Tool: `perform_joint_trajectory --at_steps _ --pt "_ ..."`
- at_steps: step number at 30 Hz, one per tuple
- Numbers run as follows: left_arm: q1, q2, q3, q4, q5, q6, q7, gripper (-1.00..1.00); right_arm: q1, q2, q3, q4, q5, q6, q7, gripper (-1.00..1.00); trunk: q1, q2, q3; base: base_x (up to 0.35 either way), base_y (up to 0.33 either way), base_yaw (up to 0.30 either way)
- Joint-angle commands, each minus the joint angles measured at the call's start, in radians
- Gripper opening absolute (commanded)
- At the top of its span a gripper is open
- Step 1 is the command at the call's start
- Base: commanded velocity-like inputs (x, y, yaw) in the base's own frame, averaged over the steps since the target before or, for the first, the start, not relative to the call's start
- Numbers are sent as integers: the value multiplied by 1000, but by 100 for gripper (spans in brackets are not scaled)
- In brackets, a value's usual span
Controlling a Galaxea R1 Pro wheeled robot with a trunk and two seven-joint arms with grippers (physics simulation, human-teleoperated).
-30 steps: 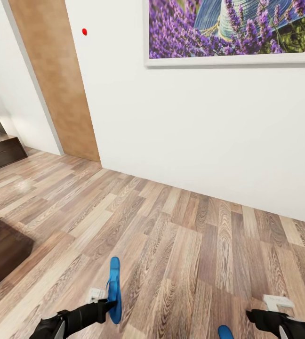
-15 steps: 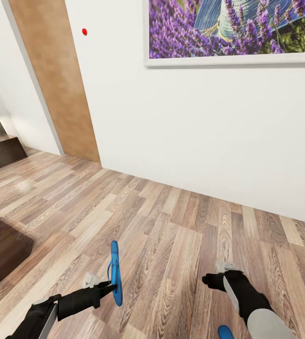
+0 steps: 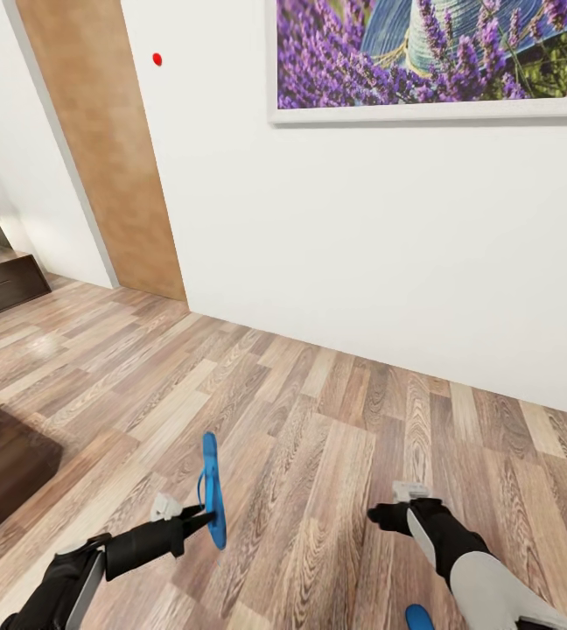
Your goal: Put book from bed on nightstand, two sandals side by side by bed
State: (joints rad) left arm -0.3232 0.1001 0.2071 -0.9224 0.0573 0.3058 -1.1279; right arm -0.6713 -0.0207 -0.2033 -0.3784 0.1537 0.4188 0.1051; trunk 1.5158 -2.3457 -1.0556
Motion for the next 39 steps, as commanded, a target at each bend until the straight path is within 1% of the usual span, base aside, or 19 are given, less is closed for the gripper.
perform_joint_trajectory --at_steps 1,3,6,9,11,13,15,19,28,32,39 --pt "0 -1 4 -3 5 8 -4 -100 0 -3 -7 -1 11 5 8 100 0 0 -1 0 0 0" --pt "0 -3 7 -6 7 7 -4 -100 0 -11 -7 0 10 4 8 100 0 0 -1 0 0 0" --pt "0 -4 9 -9 9 7 -4 -100 -1 -15 -6 5 11 1 8 100 0 0 -1 0 0 0" --pt "-1 -4 10 -20 14 11 -4 -100 -1 -17 -6 38 11 -27 8 100 0 0 -1 0 0 0" --pt "-1 -6 11 -45 29 23 -4 -100 -1 -20 -8 67 11 -45 8 100 0 0 -1 0 0 0" --pt "-2 -10 12 -96 63 64 -4 -100 -1 -25 -9 94 10 -58 8 100 0 0 -1 0 0 0" --pt "-2 -9 13 -123 86 96 -3 -100 -1 -33 -10 104 10 -62 8 100 0 0 -1 0 0 0" --pt "-2 -9 13 -148 106 126 -2 -100 -1 -49 -8 114 11 -65 8 100 0 0 -1 0 0 0" --pt "-2 -9 11 -150 107 130 0 -100 -1 -72 -7 115 10 -66 7 100 34 -63 -29 0 0 0" --pt "-2 -10 10 -150 106 129 2 -100 -1 -77 -7 115 10 -66 8 100 50 -91 -42 0 0 0" --pt "-2 -10 9 -149 105 129 2 -100 -1 -79 -7 115 10 -66 8 100 76 -140 -64 0 0 0"
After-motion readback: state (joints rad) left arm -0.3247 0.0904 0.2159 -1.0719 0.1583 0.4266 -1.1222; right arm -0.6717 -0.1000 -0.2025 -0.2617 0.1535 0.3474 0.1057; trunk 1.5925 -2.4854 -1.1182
